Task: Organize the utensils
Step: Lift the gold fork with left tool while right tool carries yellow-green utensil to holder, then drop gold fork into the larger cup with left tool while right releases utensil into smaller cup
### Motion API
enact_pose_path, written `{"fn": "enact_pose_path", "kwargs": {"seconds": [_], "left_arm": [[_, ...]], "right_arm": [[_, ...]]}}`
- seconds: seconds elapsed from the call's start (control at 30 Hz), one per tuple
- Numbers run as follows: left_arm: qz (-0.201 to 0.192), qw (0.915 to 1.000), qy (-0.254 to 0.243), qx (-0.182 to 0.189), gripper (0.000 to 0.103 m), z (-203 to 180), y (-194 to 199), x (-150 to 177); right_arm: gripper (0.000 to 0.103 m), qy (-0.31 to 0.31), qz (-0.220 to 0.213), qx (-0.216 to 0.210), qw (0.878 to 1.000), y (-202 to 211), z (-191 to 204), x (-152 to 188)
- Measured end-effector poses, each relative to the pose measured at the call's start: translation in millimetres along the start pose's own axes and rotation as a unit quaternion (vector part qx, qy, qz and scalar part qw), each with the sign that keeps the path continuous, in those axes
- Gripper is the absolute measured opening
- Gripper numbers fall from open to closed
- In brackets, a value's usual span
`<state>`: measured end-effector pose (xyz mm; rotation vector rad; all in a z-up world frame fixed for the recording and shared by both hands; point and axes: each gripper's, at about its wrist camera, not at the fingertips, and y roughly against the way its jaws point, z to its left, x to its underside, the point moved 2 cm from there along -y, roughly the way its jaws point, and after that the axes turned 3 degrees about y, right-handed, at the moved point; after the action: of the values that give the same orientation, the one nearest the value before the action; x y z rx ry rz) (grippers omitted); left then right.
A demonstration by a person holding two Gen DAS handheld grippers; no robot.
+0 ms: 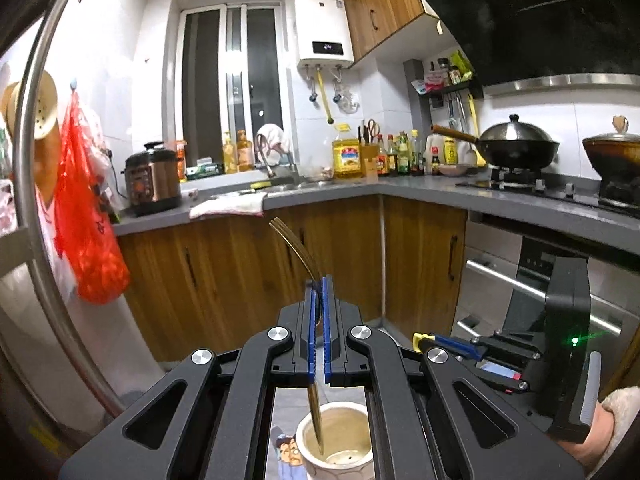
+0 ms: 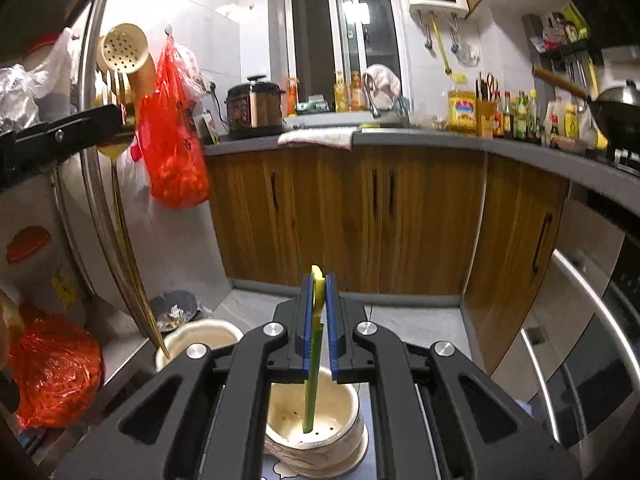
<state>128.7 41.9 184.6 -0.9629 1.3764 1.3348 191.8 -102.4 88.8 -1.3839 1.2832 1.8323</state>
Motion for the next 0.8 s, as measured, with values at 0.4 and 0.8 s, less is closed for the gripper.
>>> {"fn": "enact_pose_path", "kwargs": {"seconds": [0.4,0.8], "left_arm": [[0.080,0.9964,0.019,0.018,0.004,5,-34,61],[0.119,0.9918,0.037,0.027,0.004,8,-48,92]], "right_arm": [[0.006,-0.025,0.052,-0.028,0.998,-25,-11,39],[0.006,-0.031,0.064,-0.034,0.997,-28,-15,51]]}}
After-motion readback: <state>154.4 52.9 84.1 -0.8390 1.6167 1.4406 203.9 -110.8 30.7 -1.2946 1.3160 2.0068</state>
